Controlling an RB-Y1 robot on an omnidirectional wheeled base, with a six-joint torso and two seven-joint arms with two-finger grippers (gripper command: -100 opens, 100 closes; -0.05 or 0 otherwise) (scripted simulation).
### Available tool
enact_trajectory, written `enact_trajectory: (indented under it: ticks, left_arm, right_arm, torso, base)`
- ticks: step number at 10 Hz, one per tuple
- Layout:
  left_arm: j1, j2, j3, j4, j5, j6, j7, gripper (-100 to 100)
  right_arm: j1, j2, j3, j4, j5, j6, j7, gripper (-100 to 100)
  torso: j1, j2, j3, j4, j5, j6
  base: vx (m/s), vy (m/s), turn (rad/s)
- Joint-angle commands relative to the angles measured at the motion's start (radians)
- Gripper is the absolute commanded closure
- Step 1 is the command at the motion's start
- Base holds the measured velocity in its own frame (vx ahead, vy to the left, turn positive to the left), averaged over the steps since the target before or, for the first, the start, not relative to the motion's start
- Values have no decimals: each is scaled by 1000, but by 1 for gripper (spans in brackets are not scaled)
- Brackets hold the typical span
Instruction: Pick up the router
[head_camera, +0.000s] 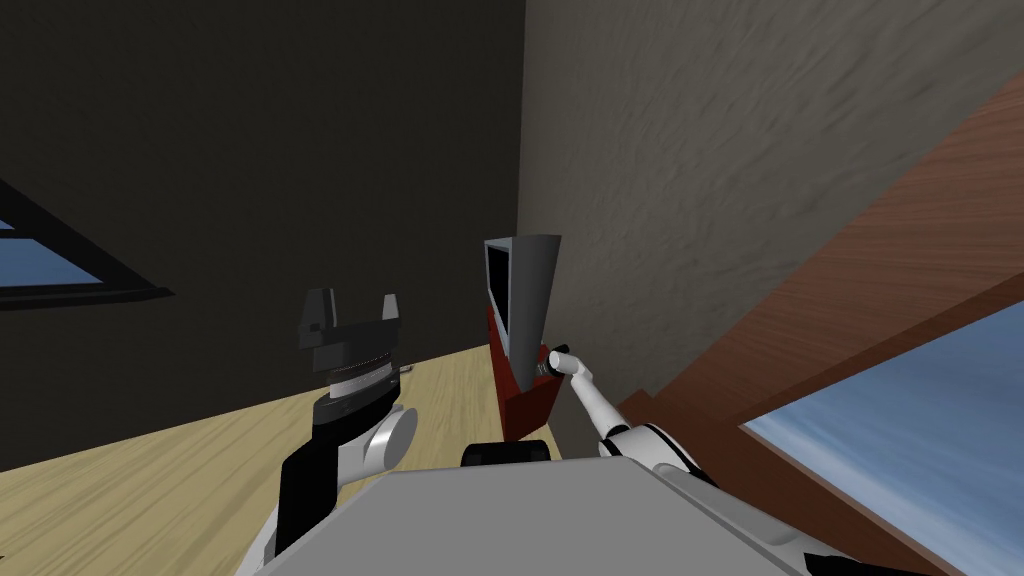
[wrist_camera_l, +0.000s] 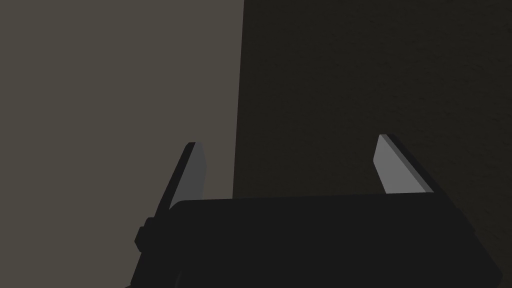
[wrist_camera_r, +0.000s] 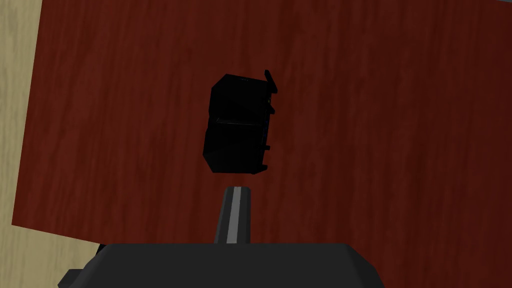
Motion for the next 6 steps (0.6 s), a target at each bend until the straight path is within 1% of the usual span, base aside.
enact_trajectory:
  ticks: [1,2,3,5,6]
  left_arm:
    - [0,0,0,0,0,0,0,0]
    - [0,0,0,0,0,0,0,0]
    - [0,0,0,0,0,0,0,0]
    - [0,0,0,0,0,0,0,0]
    - [0,0,0,0,0,0,0,0]
  right_arm:
    - [0,0,0,0,0,0,0,100]
    - [0,0,0,0,0,0,0,0]
    - [-13,-7,-1,-28,16,-9,15,-100]
    - [-14,-18,-2,-68,49,-19,40,-100]
    - [3,6,-12,-61,29,9,-2,-100]
  torso:
    - [0,0,0,0,0,0]
    - [0,0,0,0,0,0]
    - [0,0,0,0,0,0]
    - [-1,7,4,1,0,0]
    - [0,9,5,2,0,0]
  base:
    - [0,0,0]
    - [0,0,0]
    - [-70,5,30]
    - [-132,-10,43]
    - [7,33,-38]
